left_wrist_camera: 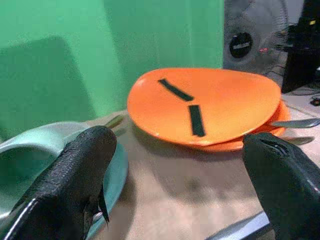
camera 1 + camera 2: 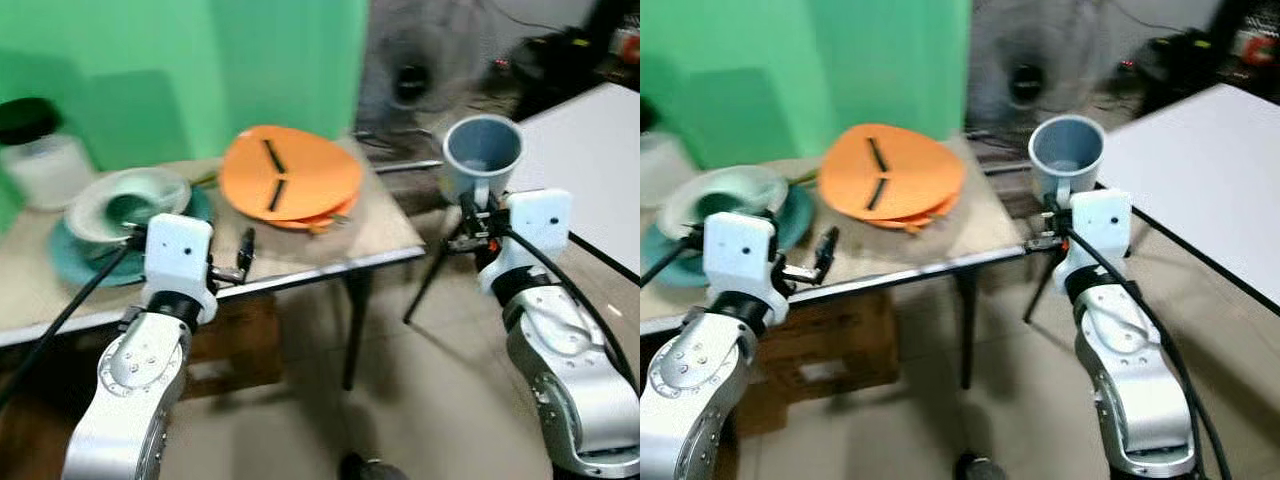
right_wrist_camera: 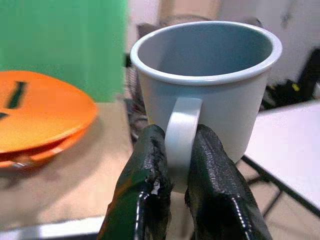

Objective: Setting the table

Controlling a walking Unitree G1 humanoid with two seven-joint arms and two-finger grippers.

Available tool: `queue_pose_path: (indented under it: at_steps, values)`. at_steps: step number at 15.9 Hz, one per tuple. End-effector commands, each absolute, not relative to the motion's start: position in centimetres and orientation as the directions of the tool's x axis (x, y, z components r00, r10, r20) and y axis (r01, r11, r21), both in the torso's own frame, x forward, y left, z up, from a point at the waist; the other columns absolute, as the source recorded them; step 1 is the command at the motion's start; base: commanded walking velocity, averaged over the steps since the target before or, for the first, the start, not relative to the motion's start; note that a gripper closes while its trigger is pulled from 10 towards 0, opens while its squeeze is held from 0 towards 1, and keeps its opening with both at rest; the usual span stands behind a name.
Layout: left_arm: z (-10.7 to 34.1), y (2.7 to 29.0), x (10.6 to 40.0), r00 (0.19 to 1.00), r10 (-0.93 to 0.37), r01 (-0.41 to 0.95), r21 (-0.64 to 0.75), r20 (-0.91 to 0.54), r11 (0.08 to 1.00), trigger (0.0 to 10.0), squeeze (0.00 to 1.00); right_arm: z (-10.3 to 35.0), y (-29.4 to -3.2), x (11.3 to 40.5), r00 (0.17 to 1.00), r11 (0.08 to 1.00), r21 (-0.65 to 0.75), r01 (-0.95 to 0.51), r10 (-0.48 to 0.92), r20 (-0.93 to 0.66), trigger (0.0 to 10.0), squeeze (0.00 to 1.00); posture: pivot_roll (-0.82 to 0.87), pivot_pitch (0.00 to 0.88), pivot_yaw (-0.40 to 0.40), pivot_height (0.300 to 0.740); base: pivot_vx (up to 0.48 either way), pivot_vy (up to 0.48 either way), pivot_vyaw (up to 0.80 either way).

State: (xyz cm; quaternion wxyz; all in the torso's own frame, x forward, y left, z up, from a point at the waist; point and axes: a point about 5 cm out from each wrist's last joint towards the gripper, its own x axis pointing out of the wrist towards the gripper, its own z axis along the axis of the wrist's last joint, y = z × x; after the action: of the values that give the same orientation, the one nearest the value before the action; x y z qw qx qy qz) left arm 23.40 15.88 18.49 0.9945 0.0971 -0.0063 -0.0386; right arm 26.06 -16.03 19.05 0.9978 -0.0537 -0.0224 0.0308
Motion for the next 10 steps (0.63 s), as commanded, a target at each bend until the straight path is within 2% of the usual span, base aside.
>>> queue_pose_path:
  at_steps: [1,3,9,10]
  values:
    - [18.99,16.20,23.59,0.998,-0.042,0.033,0.200,0.039,0.979,10.0,0.00,19.19,-16.31,26.18,0.998,0.994,-0.100,-0.036,0.040,0.039,10.0,0.00,-0.06,0.000,0.004,0.740,0.000,0.000,-0.80]
    - [19.14,16.23,23.66,0.998,-0.050,0.042,0.179,0.045,0.983,10.0,0.00,19.10,-16.18,26.17,0.999,0.999,-0.042,-0.020,0.022,0.044,10.0,0.00,-0.07,0.000,0.008,0.740,0.000,0.000,-0.80]
    - [19.36,15.93,24.14,0.994,-0.087,0.077,0.131,0.071,0.988,10.0,0.00,19.06,-15.54,26.04,0.999,0.996,-0.088,-0.011,0.015,0.048,10.0,0.00,-0.08,0.000,0.008,0.740,0.000,0.000,-0.79]
    - [19.40,15.94,24.17,0.993,-0.089,0.080,0.120,0.075,0.990,10.0,0.00,19.02,-15.53,26.13,0.999,0.995,-0.097,-0.013,0.017,0.044,10.0,0.00,-0.08,0.000,0.008,0.740,0.244,0.000,-0.79]
